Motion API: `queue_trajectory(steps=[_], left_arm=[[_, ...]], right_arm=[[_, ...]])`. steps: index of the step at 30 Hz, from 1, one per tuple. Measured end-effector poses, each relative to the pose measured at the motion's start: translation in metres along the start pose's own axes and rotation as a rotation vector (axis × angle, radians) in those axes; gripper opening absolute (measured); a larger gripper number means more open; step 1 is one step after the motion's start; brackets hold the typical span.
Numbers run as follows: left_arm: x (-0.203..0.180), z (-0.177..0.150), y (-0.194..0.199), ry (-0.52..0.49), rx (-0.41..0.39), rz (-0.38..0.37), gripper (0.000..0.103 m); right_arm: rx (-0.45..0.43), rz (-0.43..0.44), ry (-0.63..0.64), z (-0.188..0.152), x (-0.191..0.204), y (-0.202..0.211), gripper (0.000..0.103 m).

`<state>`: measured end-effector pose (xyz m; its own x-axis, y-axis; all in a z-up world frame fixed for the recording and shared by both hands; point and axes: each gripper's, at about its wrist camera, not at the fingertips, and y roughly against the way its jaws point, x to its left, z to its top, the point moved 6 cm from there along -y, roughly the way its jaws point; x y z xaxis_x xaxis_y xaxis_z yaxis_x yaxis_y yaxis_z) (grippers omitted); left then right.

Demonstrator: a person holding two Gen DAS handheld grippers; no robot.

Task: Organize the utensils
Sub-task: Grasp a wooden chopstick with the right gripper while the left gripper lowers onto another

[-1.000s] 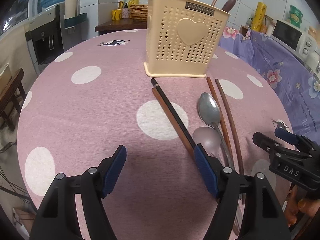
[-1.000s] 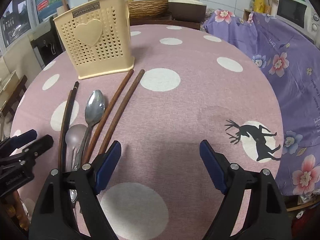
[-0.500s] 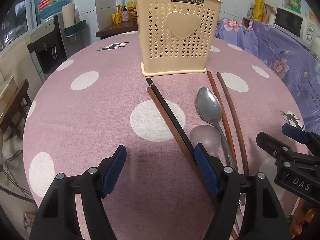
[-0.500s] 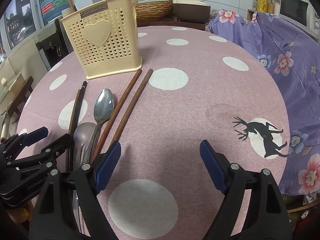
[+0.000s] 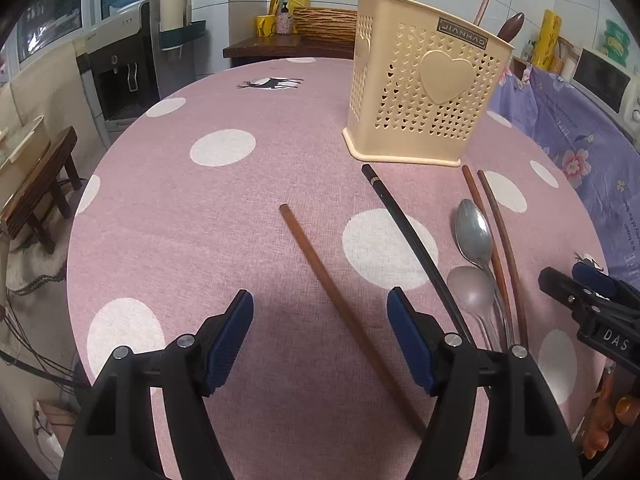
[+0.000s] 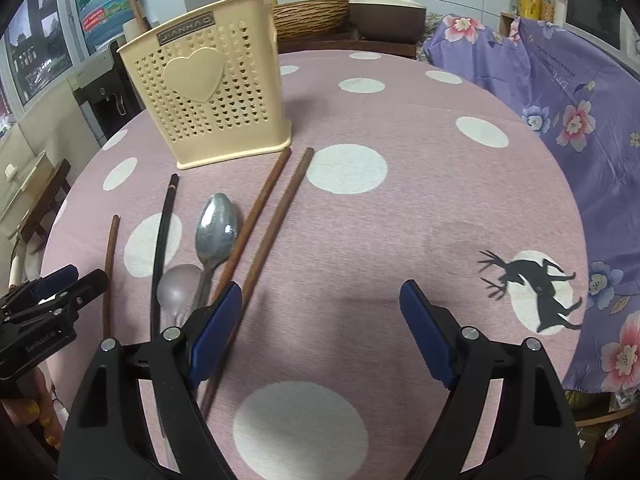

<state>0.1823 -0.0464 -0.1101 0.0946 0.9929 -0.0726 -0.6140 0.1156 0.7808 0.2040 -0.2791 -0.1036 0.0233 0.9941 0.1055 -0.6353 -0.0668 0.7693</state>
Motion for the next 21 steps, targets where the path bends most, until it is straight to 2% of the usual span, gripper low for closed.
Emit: queue_trajectory(steps=[6, 9, 11, 12, 14, 18, 21], left_arm=[[0.001, -0.007, -0.002, 0.003, 0.006, 0.003, 0.069], [0.002, -0.009, -0.002, 0.004, 0.009, 0.001, 0.069], [0.002, -0.009, -0.002, 0.007, 0.010, 0.000, 0.069], [0.003, -0.009, -0.002, 0.008, 0.012, -0.004, 0.069], [0.004, -0.009, -0.002, 0.012, 0.013, -0.009, 0.069], [0.008, -0.009, -0.002, 0.023, 0.012, -0.004, 0.070], [0.008, -0.007, -0.003, 0.035, 0.009, -0.003, 0.070]], right_arm=[[0.044, -0.016, 0.059, -0.006, 0.027, -0.013, 0.075], [0.029, -0.054, 0.099, -0.007, 0.033, -0.014, 0.074], [0.031, -0.061, 0.118, -0.008, 0.032, -0.013, 0.067], [0.050, -0.079, 0.135, -0.011, 0.030, -0.015, 0.062], [0.057, -0.056, 0.133, -0.013, 0.020, -0.013, 0.062], [0.081, -0.077, 0.046, -0.015, -0.022, -0.006, 0.062], [0.085, -0.054, -0.004, -0.012, -0.035, -0.004, 0.062]])
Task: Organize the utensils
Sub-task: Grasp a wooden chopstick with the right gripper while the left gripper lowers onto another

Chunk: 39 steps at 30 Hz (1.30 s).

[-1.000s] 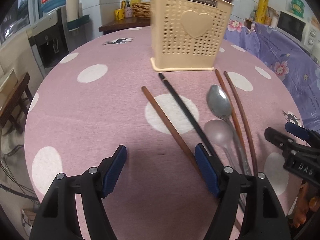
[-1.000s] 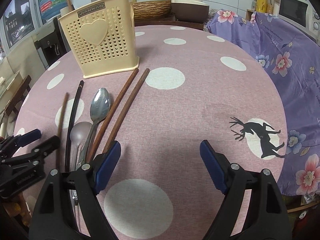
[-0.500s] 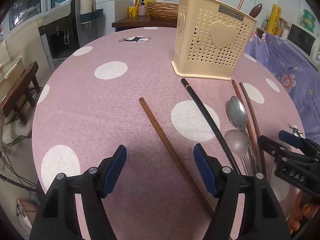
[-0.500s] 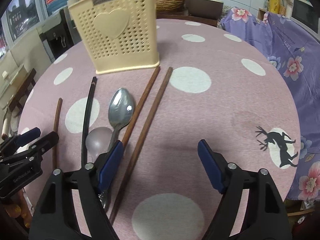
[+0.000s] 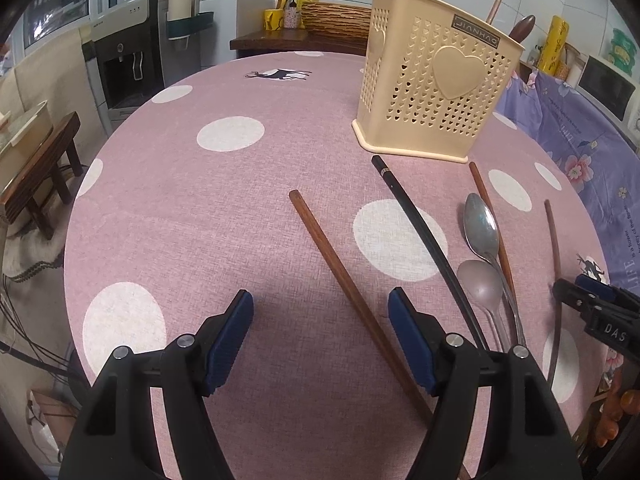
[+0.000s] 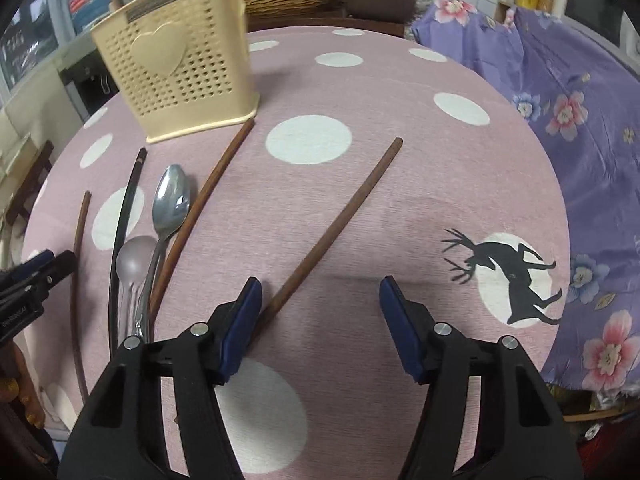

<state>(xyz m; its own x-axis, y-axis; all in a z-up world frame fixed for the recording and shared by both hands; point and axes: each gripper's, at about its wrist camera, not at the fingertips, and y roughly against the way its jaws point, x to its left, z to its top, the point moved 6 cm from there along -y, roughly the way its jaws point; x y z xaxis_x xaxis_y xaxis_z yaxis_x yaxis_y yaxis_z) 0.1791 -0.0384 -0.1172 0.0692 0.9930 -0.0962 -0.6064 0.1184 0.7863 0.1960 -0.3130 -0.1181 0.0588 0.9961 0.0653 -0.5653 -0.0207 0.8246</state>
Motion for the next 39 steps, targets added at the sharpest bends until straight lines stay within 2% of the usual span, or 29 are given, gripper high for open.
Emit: queue_trajectory(steps=[5, 9, 11, 13, 14, 16, 18, 24, 25, 29, 30, 31, 33, 36, 39], left_arm=[[-0.003, 0.004, -0.004, -0.013, -0.002, 0.003, 0.067], [-0.002, 0.014, -0.011, -0.047, -0.004, 0.026, 0.052], [-0.002, 0.020, -0.016, -0.051, -0.001, 0.021, 0.048], [-0.002, 0.026, -0.019, -0.055, 0.006, 0.010, 0.041], [-0.001, 0.028, -0.020, -0.051, 0.010, -0.004, 0.036], [-0.001, 0.032, -0.023, -0.048, 0.017, -0.023, 0.021], [0.001, 0.037, -0.027, -0.040, 0.030, -0.038, 0.014], [-0.001, 0.045, -0.032, -0.020, 0.053, -0.077, 0.013], [-0.002, 0.045, -0.033, -0.021, 0.054, -0.075, 0.013], [-0.003, 0.044, -0.032, 0.014, 0.053, -0.068, 0.016], [-0.003, 0.044, -0.031, 0.021, 0.050, -0.070, 0.022], [-0.004, 0.043, -0.030, 0.025, 0.046, -0.068, 0.033], [-0.006, 0.041, -0.028, 0.030, 0.033, -0.048, 0.044], [-0.011, 0.040, -0.029, 0.014, 0.015, -0.006, 0.045], [-0.013, 0.040, -0.031, 0.001, -0.005, 0.046, 0.039]], right_arm=[[-0.006, 0.027, -0.053, 0.013, -0.007, -0.006, 0.062], [-0.008, -0.009, -0.026, 0.033, -0.007, -0.020, 0.060], [-0.011, -0.034, -0.007, 0.047, -0.009, -0.029, 0.052], [-0.015, -0.056, 0.001, 0.059, -0.011, -0.036, 0.040], [-0.014, -0.043, 0.004, 0.064, -0.010, -0.040, 0.035], [-0.011, -0.015, 0.029, 0.072, -0.003, -0.044, 0.018], [-0.004, 0.039, 0.048, 0.077, 0.007, -0.048, 0.015], [0.014, 0.089, 0.040, 0.077, 0.022, -0.049, 0.015], [0.018, 0.100, 0.033, 0.078, 0.023, -0.049, 0.018], [0.016, 0.080, 0.050, 0.079, 0.026, -0.050, 0.020], [0.013, 0.075, 0.053, 0.079, 0.027, -0.050, 0.021], [0.010, 0.074, 0.054, 0.079, 0.028, -0.050, 0.022], [0.005, 0.072, 0.060, 0.079, 0.030, -0.051, 0.026], [-0.002, 0.038, 0.089, 0.079, 0.034, -0.052, 0.029], [-0.009, 0.018, 0.110, 0.079, 0.036, -0.052, 0.029]])
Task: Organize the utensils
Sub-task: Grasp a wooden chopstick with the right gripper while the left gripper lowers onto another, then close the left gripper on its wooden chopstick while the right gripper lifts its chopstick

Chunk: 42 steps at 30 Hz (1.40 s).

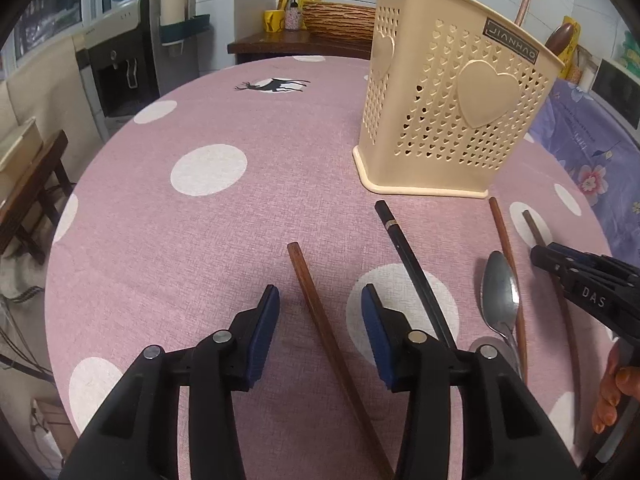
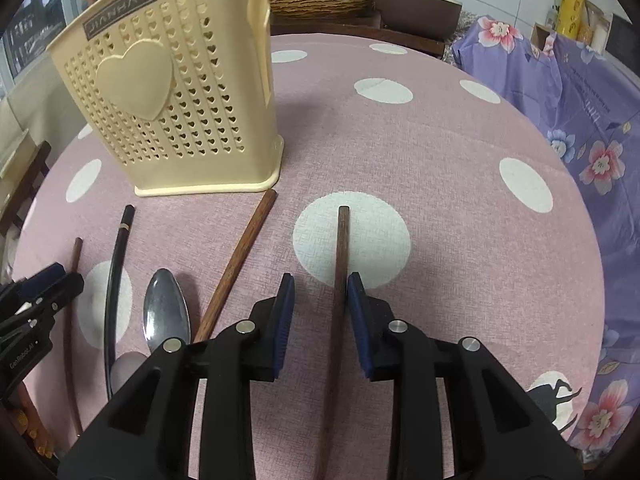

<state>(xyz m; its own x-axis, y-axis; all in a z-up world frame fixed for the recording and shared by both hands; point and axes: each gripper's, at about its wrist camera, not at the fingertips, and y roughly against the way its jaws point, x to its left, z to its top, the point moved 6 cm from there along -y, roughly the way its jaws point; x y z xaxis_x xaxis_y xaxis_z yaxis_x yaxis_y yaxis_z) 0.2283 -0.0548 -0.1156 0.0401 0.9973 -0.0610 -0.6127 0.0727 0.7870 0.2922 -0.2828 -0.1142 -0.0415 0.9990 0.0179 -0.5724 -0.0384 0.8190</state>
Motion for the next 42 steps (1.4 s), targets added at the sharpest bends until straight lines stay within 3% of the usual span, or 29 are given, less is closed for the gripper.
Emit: queue_trajectory(steps=[7, 17, 33, 42], left_arm=[[-0.006, -0.001, 0.000, -0.039, -0.003, 0.039, 0.012], [-0.007, 0.014, -0.012, -0.071, 0.035, 0.017, 0.009], [-0.008, 0.019, -0.012, -0.052, 0.025, -0.015, 0.008], [0.003, 0.041, 0.035, -0.006, -0.093, -0.076, 0.008]], right_arm=[[-0.005, -0.005, 0.008, 0.008, 0.002, -0.005, 0.027], [-0.002, 0.014, 0.019, 0.016, 0.007, -0.010, 0.009], [-0.045, 0.072, -0.020, 0.016, 0.005, -0.004, 0.007], [-0.163, 0.135, -0.049, 0.026, 0.000, 0.049, 0.007]])
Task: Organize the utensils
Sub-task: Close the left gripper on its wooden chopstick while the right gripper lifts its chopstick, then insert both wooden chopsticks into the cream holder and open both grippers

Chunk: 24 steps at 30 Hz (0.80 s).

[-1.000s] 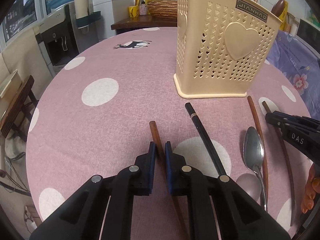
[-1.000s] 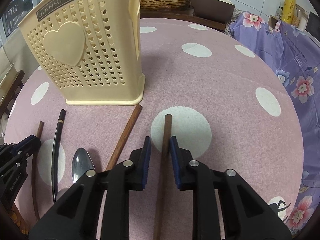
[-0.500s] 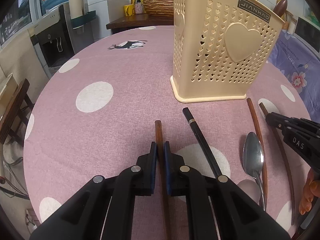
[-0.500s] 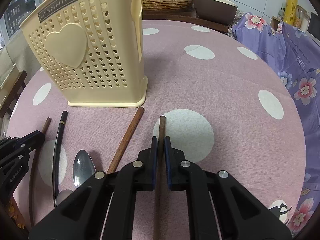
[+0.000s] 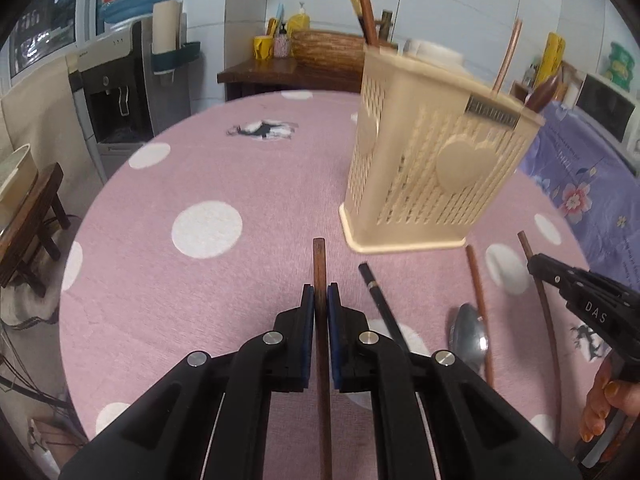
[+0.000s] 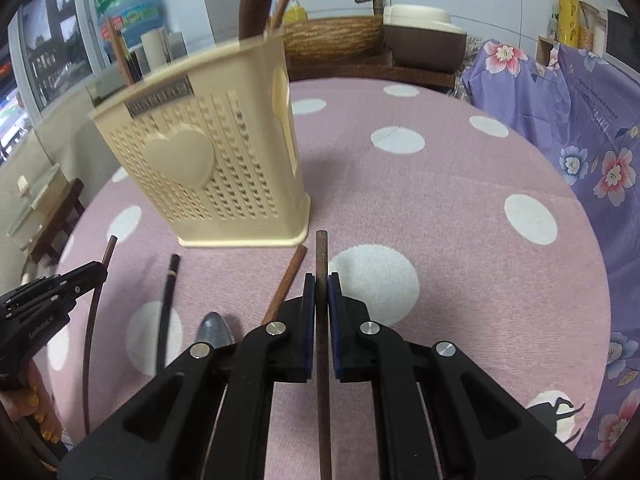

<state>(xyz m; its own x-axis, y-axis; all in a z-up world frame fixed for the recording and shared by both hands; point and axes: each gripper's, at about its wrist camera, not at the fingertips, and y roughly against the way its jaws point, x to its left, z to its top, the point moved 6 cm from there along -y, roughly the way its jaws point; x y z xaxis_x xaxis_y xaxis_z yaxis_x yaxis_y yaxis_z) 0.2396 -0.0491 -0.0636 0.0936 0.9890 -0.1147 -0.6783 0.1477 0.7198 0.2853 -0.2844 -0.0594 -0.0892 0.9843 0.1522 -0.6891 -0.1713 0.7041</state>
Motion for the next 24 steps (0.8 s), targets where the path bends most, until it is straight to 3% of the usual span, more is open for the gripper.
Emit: queue_trajectory(steps=[12, 18, 24], left_arm=[[0.013, 0.051, 0.088, 0.028, -0.213, -0.081, 0.008], [0.018, 0.066, 0.108, 0.049, -0.269, -0.095, 0.008], [0.019, 0.069, 0.109, 0.044, -0.275, -0.092, 0.008]], right_arm=[[-0.225, 0.090, 0.031, 0.042, 0.012, 0.115, 0.007], [-0.249, 0.085, 0.044, 0.056, 0.013, 0.132, 0.007], [-0.248, 0.085, 0.050, 0.056, 0.017, 0.132, 0.007]])
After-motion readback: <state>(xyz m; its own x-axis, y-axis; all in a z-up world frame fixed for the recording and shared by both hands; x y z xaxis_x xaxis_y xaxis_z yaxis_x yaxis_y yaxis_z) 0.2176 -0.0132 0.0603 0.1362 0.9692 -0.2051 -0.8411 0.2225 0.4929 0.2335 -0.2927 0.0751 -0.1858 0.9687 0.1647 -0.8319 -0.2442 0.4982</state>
